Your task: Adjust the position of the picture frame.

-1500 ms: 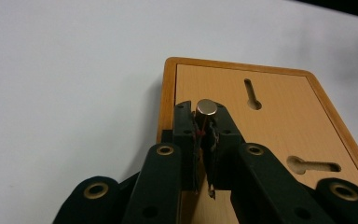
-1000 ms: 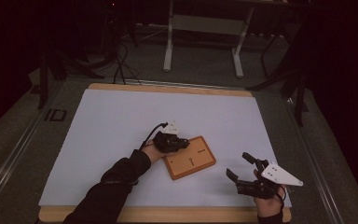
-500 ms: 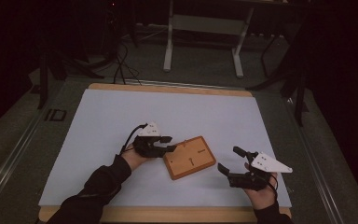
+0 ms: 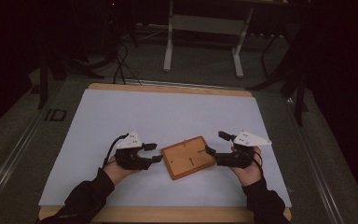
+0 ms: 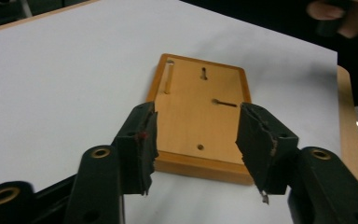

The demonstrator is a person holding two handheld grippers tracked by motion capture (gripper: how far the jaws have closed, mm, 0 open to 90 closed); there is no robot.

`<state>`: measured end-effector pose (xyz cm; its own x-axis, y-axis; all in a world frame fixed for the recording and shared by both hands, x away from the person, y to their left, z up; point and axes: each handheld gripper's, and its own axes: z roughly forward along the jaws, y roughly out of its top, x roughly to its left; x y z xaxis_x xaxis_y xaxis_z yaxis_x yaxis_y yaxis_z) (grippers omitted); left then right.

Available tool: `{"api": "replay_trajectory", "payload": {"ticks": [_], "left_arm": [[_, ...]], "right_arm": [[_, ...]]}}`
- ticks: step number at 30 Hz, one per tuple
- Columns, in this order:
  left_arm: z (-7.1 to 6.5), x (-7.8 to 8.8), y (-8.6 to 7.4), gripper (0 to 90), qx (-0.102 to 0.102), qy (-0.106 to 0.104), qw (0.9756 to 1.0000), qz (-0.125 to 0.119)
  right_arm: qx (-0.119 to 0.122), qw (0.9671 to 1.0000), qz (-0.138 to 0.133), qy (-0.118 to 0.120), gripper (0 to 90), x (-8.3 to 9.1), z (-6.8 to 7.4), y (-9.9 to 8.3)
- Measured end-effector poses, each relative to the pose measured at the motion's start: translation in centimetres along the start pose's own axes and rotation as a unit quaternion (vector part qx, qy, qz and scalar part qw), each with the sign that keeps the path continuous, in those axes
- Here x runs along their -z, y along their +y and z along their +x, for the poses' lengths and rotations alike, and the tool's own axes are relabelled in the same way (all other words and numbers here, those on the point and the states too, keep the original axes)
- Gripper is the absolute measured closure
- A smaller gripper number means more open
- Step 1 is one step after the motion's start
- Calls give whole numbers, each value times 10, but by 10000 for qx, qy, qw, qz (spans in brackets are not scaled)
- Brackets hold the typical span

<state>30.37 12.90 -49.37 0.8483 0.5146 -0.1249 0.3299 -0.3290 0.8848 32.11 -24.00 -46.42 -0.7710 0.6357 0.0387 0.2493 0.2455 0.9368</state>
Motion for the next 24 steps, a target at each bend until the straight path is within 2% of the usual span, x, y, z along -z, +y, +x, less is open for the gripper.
{"api": "replay_trajectory", "payload": {"ticks": [3,4,6,9,11,19,20,22,23,24], "left_arm": [[-7,2,-4,435,-39,-10,10000,-16],[-11,4,-7,435,-15,-60,10000,-48],[-16,5,-11,415,-24,-58,10000,-31],[-21,6,-17,399,-44,-40,10000,9],[-22,6,-21,380,14,-65,10000,7],[-21,3,-29,376,-24,-41,9999,91],[-21,2,-30,372,-25,-63,9999,117],[-22,0,-31,364,-58,-26,9998,178],[-23,-1,-32,363,-78,-20,9998,199],[-23,-1,-32,362,-108,8,9997,239]], "right_arm": [[-29,10000,78,0,195,-10,-2,0],[19,9999,86,-71,233,-14,-3,0],[72,9998,160,-116,253,-25,-4,0],[85,9996,228,-155,291,-32,-4,0],[71,9994,272,-191,328,-42,-5,1],[3,9984,553,-106,555,-70,-15,0],[0,9982,590,-110,626,-73,-16,0],[-29,9976,682,-100,674,-80,-19,-1],[-37,9971,756,-84,743,-83,-20,-2],[-71,9966,813,-77,765,-86,-22,-2]]}}
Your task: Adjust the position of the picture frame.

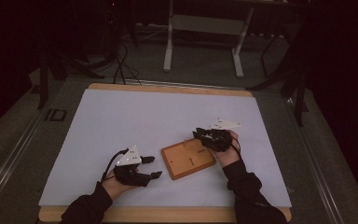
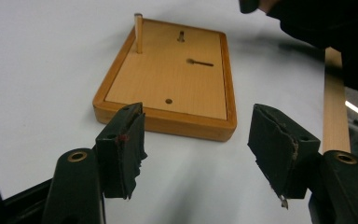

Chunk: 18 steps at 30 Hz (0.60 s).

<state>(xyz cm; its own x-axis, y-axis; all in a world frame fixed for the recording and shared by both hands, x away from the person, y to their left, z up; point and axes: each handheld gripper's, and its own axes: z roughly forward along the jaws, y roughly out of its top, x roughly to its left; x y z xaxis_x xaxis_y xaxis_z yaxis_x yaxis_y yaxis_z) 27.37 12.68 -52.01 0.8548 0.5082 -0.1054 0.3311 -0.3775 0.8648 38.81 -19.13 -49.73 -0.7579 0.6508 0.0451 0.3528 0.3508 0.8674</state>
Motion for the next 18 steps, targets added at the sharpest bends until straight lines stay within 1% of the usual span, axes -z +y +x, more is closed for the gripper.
{"api": "replay_trajectory", "payload": {"ticks": [2,3,4,5,7,8,9,11,13,15,16,18], "left_arm": [[0,-1,-1,347,-4,3,10000,19],[0,-1,-1,347,-7,14,10000,16],[0,-1,-1,347,-1,14,10000,-3],[1,-1,-1,347,1,14,10000,-10],[1,0,-2,346,9,24,10000,-18],[1,0,-2,347,9,24,10000,-18],[1,0,-2,347,14,30,10000,-24],[1,-1,-3,347,37,34,10000,-43],[1,-1,-3,347,14,41,10000,-19],[1,-2,-4,346,10,27,10000,-8],[1,-2,-4,347,-11,43,10000,8],[1,-3,-4,346,-1,20,10000,-9]], "right_arm": [[-65,9999,106,15,855,-7,-3,0],[-92,9998,164,9,887,-11,-4,0],[-143,9997,210,55,897,-14,-6,0],[-234,9992,312,101,899,-17,-8,0],[-208,9988,441,40,899,-24,-10,0],[-208,9988,441,40,899,-24,-10,0],[-253,9984,507,32,899,-26,-11,-1],[-273,9976,632,-56,899,-33,-15,-2],[-297,9970,704,-107,899,-36,-19,-4],[-328,9968,721,-115,899,-37,-20,-4],[-377,9958,804,-226,900,-39,-24,-6],[-389,9952,864,-242,900,-41,-27,-6]]}}
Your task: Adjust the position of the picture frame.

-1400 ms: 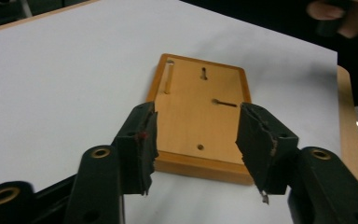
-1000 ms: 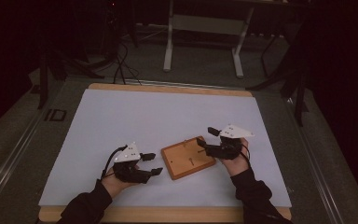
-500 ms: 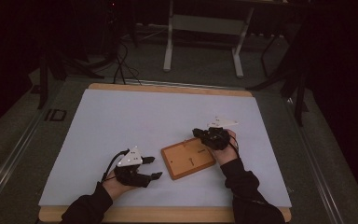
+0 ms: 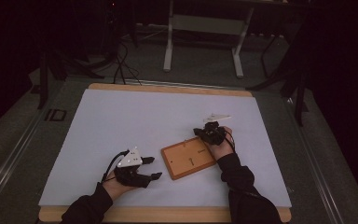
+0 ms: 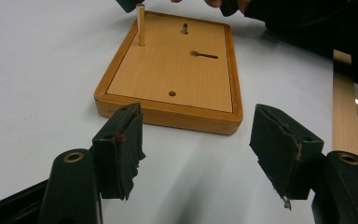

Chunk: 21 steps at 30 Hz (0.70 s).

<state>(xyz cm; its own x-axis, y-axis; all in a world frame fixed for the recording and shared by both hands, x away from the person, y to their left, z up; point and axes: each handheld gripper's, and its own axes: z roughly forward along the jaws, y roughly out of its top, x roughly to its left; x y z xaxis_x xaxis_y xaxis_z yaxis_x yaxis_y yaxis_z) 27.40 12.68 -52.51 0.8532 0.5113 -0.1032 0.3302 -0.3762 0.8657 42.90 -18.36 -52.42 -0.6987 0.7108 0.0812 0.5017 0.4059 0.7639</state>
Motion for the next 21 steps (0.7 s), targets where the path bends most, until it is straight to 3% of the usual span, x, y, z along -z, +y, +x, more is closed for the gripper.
{"api": "replay_trajectory", "payload": {"ticks": [8,21], "left_arm": [[0,1,0,329,5,9,10000,-5],[0,0,0,329,-3,3,10000,13]], "right_arm": [[3,9994,297,-182,900,-9,-4,-1],[-87,9990,413,-121,900,-3,-5,-4]]}}
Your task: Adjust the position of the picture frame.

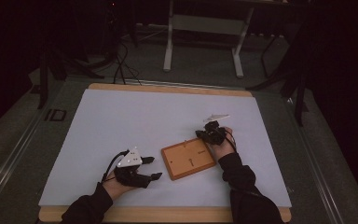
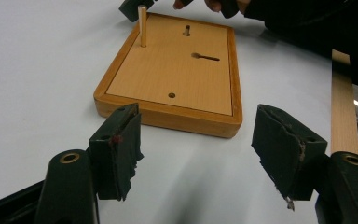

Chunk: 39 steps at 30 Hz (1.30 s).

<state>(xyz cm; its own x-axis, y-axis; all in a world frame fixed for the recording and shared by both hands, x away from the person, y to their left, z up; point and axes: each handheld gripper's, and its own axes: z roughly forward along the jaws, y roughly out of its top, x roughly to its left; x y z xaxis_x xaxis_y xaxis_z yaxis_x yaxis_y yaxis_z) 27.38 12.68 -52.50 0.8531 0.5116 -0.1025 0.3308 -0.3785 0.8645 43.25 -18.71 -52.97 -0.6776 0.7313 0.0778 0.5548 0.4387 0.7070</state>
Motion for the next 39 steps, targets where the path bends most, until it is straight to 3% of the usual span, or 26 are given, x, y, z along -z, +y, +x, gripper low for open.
{"api": "replay_trajectory", "payload": {"ticks": [9,28,39], "left_arm": [[0,1,1,325,35,-12,10000,-12],[-1,-1,2,325,37,-61,10000,51],[-1,-4,4,325,94,-151,9998,78]], "right_arm": [[62,10000,15,-28,900,13,6,-13],[-71,9999,-82,69,900,31,15,-36],[-20,9998,-160,80,900,35,16,-36]]}}
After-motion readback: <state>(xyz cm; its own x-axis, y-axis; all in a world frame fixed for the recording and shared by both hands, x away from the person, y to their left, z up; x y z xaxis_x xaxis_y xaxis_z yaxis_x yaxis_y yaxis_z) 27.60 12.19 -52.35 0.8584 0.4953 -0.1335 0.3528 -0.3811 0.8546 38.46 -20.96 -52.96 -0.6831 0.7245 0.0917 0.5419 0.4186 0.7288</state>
